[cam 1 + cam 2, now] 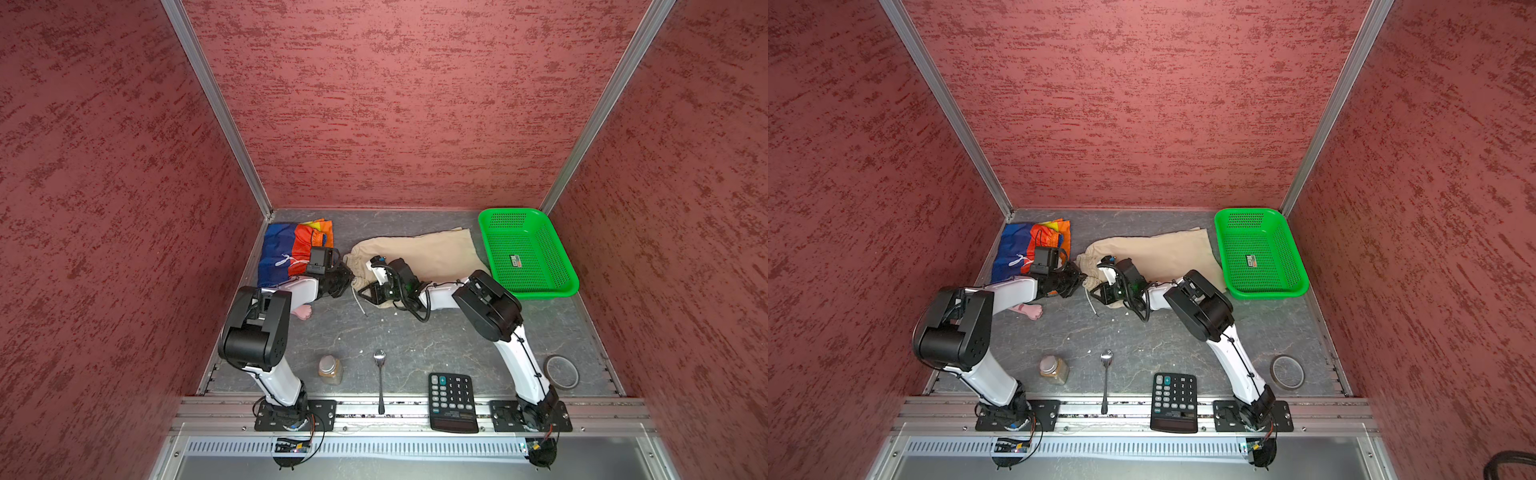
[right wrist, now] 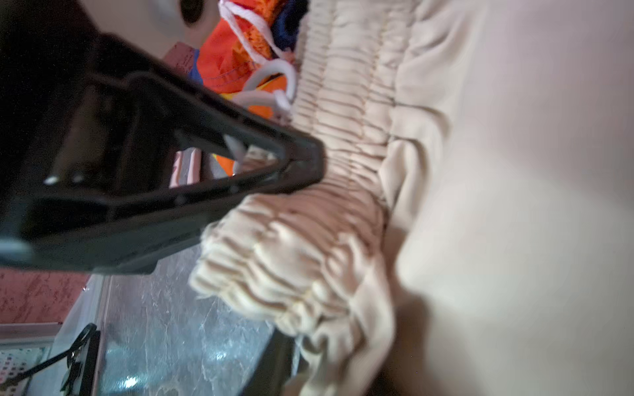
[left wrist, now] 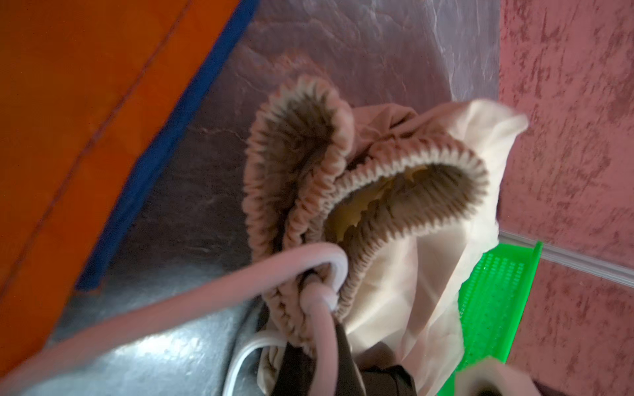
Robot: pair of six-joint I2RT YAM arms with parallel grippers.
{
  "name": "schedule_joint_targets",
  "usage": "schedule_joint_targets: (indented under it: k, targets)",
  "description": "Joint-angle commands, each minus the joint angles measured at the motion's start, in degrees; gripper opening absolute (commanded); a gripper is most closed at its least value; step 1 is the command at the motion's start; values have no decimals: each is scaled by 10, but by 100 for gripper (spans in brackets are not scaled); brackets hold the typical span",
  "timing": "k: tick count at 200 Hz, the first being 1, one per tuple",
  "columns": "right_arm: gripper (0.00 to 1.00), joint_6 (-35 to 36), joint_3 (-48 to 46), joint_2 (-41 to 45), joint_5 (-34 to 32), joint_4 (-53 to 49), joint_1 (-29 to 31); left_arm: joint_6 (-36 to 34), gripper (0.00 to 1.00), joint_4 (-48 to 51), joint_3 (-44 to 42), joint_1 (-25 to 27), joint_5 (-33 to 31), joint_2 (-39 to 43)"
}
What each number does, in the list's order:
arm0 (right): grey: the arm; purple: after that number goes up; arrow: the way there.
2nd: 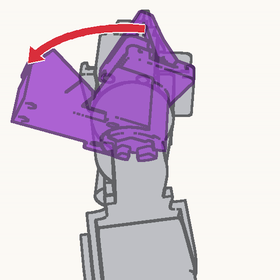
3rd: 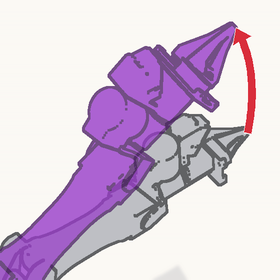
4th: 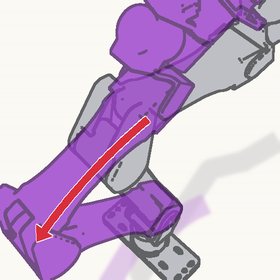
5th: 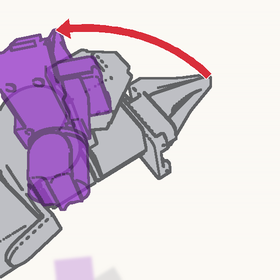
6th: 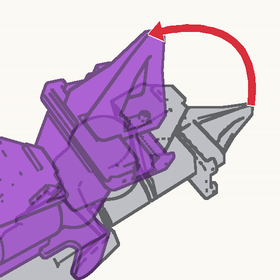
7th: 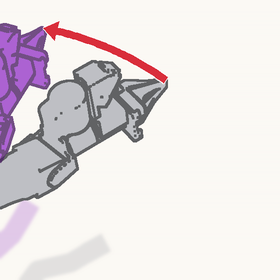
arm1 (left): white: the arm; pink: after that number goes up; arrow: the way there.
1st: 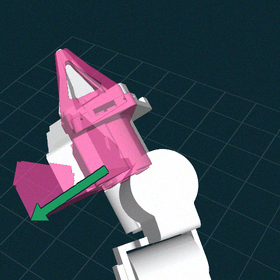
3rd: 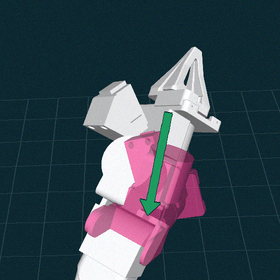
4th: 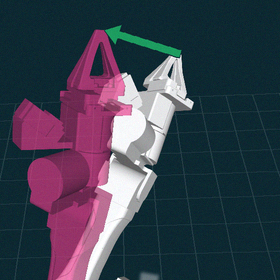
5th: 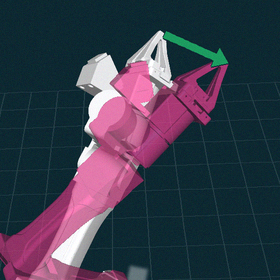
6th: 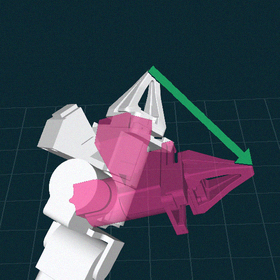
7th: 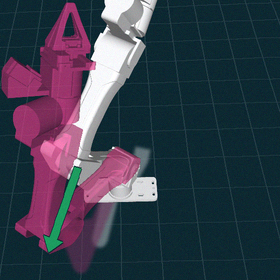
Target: Fold and stack the shorts
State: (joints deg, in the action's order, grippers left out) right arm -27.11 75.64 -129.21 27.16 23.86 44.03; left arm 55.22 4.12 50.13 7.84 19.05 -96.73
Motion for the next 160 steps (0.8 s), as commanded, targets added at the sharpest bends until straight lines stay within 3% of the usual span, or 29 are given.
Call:
schedule_joint_targets:
  k: [1, 24, 38, 46, 55, 61, 103, 160]
  targets:
    - [64, -2, -42, 73, -23, -26, -7, -56, 0, 89, 48, -5, -11, 26]
    - [68, 5, -123, 168, -71, -32, -34, -123, 0, 199, 105, -18, -26, 50]
    - [61, -2, -167, 213, -90, -38, -61, -153, 0, 240, 131, -26, -32, 67]
    - [46, -6, -187, 231, -98, -42, -77, -165, 0, 256, 142, -31, -36, 76]
    - [13, -10, -203, 244, -107, -52, -91, -174, 0, 266, 152, -34, -34, 85]
    - [0, -12, -210, 248, -114, -62, -98, -179, 0, 273, 160, -36, -32, 88]
    - [0, -29, -193, 211, -81, -109, -97, -187, 0, 315, 218, -32, -9, 84]
    - [0, -48, -103, 99, -54, -131, -30, -202, 0, 388, 335, -29, -16, 86]
